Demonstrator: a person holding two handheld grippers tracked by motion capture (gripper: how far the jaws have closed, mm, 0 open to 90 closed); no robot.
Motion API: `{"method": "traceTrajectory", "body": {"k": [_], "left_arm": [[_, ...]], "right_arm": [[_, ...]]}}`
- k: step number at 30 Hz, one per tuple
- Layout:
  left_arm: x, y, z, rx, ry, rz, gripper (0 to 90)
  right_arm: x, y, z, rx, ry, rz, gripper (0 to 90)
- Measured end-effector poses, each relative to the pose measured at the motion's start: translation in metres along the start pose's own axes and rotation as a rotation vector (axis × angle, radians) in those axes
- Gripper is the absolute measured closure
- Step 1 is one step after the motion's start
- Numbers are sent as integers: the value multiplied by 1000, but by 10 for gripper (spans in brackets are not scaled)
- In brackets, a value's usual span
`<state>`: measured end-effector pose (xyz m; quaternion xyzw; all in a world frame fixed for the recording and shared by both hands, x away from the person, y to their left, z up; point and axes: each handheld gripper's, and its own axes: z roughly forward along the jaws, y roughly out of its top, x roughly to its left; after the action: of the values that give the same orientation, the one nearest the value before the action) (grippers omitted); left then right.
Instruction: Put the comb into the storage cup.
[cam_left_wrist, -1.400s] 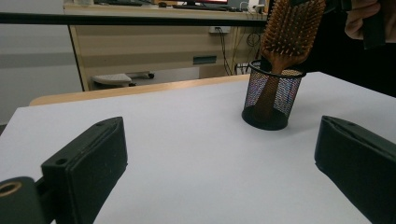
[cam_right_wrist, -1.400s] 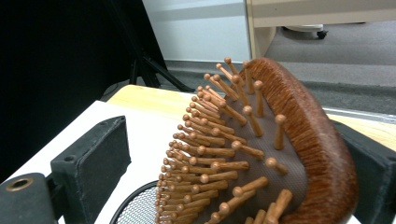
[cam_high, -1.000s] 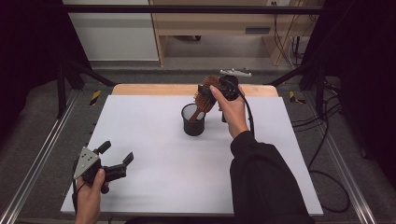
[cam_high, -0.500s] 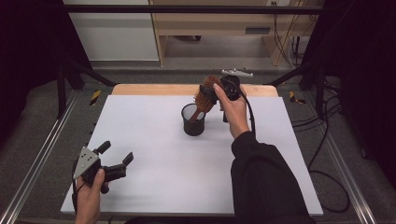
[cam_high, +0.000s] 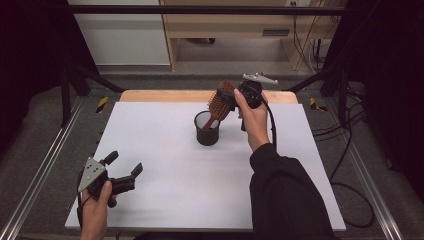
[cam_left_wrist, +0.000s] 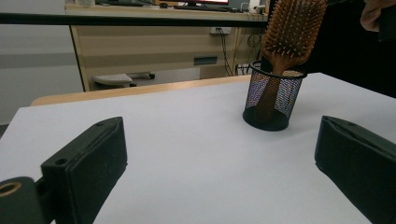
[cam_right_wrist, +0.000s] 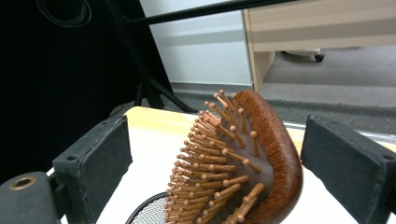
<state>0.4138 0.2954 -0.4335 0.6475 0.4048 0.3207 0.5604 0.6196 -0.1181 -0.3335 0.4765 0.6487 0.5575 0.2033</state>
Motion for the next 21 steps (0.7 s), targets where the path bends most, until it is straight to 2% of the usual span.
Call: {"method": "traceTrajectory", "body": {"k": [3,9,15,21], "left_arm": [[0,0,0,-1,-1,0,26],[1,0,0,-3,1,0,26],[2,0,-1,-6,5,-5,26],[3,0,-1,-7,6,-7,26]], "right_arm": [[0,2,-5,-14,-6,-21,105],[-4,6,-13,-42,-13,-31,111],[-6,8,-21,-56,-24,-70,116],[-7,10,-28,-90,-69,-114,85]]}}
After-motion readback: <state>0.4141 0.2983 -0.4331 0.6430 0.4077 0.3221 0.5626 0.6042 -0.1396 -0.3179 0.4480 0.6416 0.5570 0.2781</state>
